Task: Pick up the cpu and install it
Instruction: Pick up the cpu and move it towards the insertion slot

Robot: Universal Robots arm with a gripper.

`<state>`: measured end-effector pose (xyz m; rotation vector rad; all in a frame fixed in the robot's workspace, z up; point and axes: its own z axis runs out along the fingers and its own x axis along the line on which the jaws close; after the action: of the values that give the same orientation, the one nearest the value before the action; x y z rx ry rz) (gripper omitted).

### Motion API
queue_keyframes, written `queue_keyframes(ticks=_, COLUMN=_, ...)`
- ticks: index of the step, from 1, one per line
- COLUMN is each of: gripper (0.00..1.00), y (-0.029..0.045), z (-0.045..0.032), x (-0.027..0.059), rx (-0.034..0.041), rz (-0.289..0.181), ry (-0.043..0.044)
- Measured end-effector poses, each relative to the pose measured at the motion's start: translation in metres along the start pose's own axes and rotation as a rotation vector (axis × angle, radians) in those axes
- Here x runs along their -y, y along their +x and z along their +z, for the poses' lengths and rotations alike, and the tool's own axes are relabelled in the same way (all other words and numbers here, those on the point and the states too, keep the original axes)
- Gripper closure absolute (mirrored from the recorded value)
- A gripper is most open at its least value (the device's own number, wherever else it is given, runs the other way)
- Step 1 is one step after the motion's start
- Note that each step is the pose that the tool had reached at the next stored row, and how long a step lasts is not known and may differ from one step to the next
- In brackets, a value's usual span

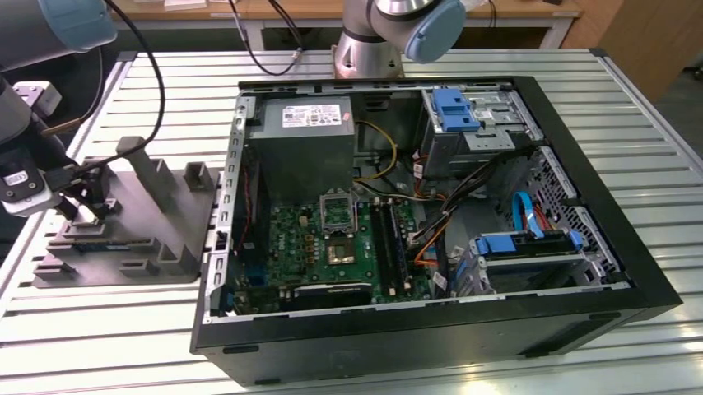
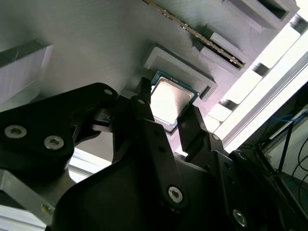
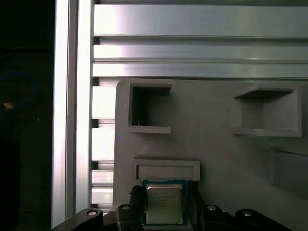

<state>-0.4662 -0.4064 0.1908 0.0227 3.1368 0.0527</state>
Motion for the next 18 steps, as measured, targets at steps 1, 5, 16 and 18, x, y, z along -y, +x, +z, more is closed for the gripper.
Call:
queue_keyframes(ticks=1, gripper=0.53, y=0.0000, z=0.0000, x=0.0000, rx=0.0000, rz=0.000, ry=0.0000)
queue_keyframes(ticks=5, gripper=0.53, y=0.0000, z=-0.0016, x=-0.0001, rx=-0.0003, rz=0.001, ry=0.0001)
queue_keyframes(ticks=16, gripper=0.53, y=-0.0001, z=-0.0102, x=-0.0004, rx=-0.0007, rz=0.000, ry=0.0000)
queue_keyframes(ticks=18, gripper=0.53, y=-0.0001, z=-0.0113, x=-0.0004, rx=-0.0011, rz=0.000, ry=0.0000)
